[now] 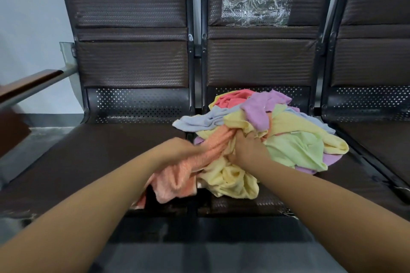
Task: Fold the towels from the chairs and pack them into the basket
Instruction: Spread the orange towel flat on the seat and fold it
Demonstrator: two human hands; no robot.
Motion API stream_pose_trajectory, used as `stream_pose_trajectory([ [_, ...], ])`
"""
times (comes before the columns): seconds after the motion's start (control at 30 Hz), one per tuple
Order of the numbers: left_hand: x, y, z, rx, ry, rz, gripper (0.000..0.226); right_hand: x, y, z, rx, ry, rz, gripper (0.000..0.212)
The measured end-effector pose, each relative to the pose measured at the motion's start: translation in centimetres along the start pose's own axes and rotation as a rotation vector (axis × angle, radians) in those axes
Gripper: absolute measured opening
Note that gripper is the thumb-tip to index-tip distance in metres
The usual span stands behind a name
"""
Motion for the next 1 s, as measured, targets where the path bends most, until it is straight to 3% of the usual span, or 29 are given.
stream_pose_trajectory([
  [0.07,-0.7,0.2,0.7,0.199,-0.072,0.001,0.049,0.1,0.5,-0.2,0.027,-0.002,0.024,0.072],
  [0.1,-1.1,0.5,0.2,0.144,-0.058,0.029,0.042,0.3,0.8,-0.4,0.062,-0.015,0.041,0.070],
  [0.17,-2.5,1.0,-1.7,-0.221,-0.042,0.084,0.033,0.5,1.7,-0.9,0.102,-0.037,0.065,0.063],
  [0.27,-4.1,0.1,-5.9,-0.677,-0.066,0.140,0.047,0.6,3.8,-0.6,0.050,-0.097,0.124,0.053],
  [0.43,-5.8,-1.8,-7.8,-0.722,0.065,0.109,0.026,1.2,2.2,0.0,0.047,-0.151,0.079,0.037],
  [0.53,-6.3,-2.5,-6.0,-0.892,0.112,0.081,0.031,-1.4,-3.4,-3.1,0.089,-0.189,0.007,0.020],
  [0.63,-6.7,-1.9,-5.8,-1.103,0.112,0.107,0.034,-3.1,-8.2,-5.9,0.396,-0.175,-0.068,0.039],
  [0.73,-7.4,-0.9,-6.5,-1.254,0.147,0.156,0.044,-4.4,-12.1,-6.6,1.235,-0.383,0.063,0.040],
  [0.8,-7.9,-0.7,-7.0,-1.262,0.186,0.194,0.046,-4.6,-14.5,-6.7,1.573,-0.533,0.094,0.055],
  [0.9,-8.5,-0.8,-7.3,-1.200,0.128,0.217,0.063,-4.5,-16.2,-7.4,1.530,-0.436,-0.012,0.079],
  [1.0,-9.3,-1.0,-8.3,-0.929,0.026,0.354,0.070,-4.4,-17.2,-7.2,1.501,-0.315,-0.124,0.045],
])
Point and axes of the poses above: each hand's wrist, its own x-axis towards the middle knuckle, its own z-axis out of the palm, y = z × x, the point moved 7 cm from there along x, towards the middle knuckle, and after that the axes turned 4 degrees about -z, right-handed, at the moved point
